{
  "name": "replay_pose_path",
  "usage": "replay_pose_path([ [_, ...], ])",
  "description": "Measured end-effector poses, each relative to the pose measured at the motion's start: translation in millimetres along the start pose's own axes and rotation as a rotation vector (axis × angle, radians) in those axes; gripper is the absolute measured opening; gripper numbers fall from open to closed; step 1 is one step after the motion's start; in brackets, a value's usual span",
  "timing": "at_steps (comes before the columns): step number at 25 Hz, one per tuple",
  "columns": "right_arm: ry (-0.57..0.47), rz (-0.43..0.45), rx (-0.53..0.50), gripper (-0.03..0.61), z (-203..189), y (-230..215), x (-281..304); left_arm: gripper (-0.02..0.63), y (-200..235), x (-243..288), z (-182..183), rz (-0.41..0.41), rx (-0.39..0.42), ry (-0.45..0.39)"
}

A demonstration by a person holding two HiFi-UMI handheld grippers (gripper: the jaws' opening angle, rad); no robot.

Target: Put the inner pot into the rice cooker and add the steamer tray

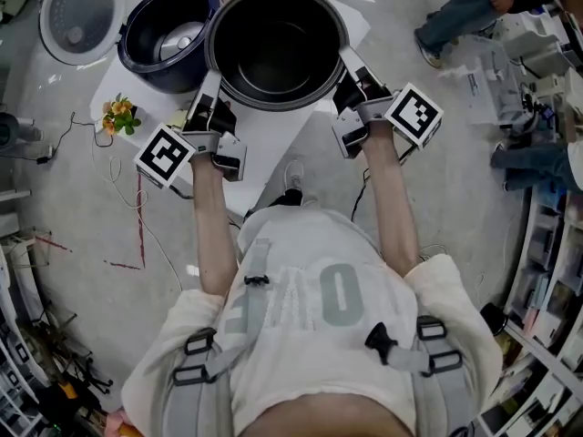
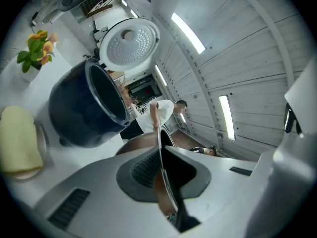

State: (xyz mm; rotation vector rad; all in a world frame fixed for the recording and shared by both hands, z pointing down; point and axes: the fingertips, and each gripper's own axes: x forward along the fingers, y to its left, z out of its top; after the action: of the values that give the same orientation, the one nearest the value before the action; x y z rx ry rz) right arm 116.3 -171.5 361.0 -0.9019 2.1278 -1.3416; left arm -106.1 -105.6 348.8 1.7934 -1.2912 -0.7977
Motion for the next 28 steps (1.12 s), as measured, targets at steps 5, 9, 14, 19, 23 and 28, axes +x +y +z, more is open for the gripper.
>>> replay_pose_path([
  [5, 0.002, 0.085, -0.042, 0.026, 20.7, 38.7, 24.9, 0.037, -35.6, 5.3, 35.1, -0.036, 0.063, -0.054],
  [9, 0.022, 0.163, -0.035, 0.026, 25.8, 66.5, 56.4, 0.037, -54.2, 5.2, 69.6, -0.057, 0.102, -0.124],
  [14, 0.067, 0.22, -0.058, 0.026, 26.2, 90.8, 94.6, 0.037, -62.1, 2.4, 105.3, -0.067, 0.129, -0.212],
  [19, 0.119, 0.254, -0.07, 0.026, 20.0, 108.4, 134.9, 0.037, -55.6, -0.6, 135.0, -0.073, 0.107, -0.298],
  [23, 0.163, 0.26, -0.064, 0.026, 3.5, 116.3, 171.0, 0.037, -39.6, -4.1, 164.2, -0.055, 0.107, -0.334],
  [28, 0.222, 0.247, -0.025, 0.026, -31.2, 128.7, 236.2, 0.037, -15.9, -5.3, 225.5, -0.034, 0.084, -0.373],
])
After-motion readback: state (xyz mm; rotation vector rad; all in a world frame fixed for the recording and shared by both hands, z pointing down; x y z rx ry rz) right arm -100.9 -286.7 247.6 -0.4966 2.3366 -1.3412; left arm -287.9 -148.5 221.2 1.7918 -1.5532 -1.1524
